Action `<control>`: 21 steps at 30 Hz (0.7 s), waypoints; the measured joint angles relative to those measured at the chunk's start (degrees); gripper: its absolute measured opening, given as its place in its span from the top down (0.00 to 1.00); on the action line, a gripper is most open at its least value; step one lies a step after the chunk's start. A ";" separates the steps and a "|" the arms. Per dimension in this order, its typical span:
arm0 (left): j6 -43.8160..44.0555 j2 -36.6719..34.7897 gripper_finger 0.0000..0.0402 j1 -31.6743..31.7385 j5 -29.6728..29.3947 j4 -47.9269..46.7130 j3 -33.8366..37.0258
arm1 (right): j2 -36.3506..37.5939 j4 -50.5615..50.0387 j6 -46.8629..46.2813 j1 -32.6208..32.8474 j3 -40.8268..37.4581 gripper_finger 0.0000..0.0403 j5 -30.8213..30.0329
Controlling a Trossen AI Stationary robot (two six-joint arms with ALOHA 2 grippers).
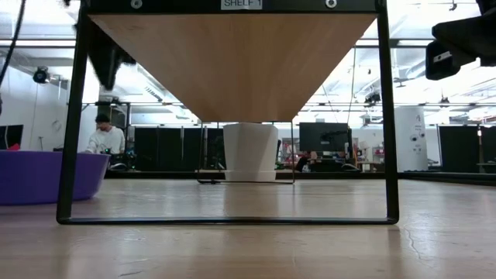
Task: Pick & Place Mini bowls
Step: Stack the blue bowl on top of the blue bowls on the shelf
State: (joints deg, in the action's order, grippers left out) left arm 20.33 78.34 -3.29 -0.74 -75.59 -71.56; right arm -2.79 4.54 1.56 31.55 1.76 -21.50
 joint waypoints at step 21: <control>18.48 -12.17 0.83 -0.22 12.57 26.05 31.48 | 0.00 0.00 0.00 0.02 0.00 0.98 0.02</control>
State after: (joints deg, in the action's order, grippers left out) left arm 38.81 66.17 -3.51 11.83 -49.54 -40.07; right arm -2.79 4.54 1.56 31.57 1.76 -21.48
